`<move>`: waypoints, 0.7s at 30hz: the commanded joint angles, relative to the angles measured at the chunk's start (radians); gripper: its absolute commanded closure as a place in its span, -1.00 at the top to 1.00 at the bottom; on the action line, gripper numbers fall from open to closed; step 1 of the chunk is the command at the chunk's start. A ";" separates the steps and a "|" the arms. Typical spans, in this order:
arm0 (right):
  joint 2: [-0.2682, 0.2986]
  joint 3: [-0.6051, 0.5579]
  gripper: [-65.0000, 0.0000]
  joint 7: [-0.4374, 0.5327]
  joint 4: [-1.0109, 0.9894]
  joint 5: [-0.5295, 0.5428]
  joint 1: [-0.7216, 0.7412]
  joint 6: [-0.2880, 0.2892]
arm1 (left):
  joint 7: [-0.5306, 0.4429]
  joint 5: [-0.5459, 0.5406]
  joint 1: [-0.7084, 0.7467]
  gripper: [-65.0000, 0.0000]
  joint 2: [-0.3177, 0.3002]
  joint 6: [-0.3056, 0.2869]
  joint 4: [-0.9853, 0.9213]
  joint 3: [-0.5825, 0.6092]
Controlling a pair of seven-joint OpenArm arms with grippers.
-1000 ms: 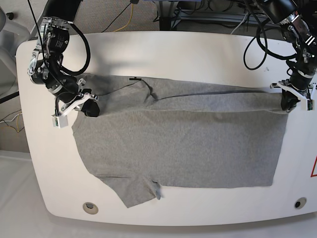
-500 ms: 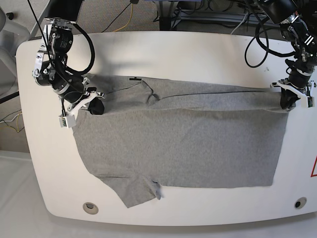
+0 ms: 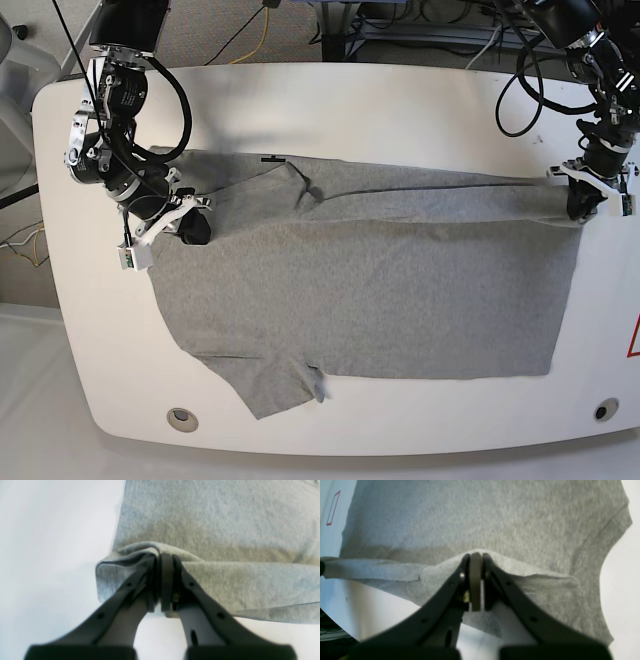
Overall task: Fold the T-shirt properly
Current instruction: 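Lower the held edge with both grippers, folding a strip over the shirt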
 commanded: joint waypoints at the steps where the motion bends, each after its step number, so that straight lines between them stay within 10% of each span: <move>1: 0.010 0.003 -1.00 0.017 0.018 0.016 0.013 0.003 | -0.053 -0.018 -0.013 -0.94 -0.020 -0.001 0.017 0.012; 21: -0.031 -0.024 -0.99 0.016 0.016 -0.130 0.027 0.008 | -0.063 0.085 -0.053 -0.92 -0.017 -0.001 0.015 0.024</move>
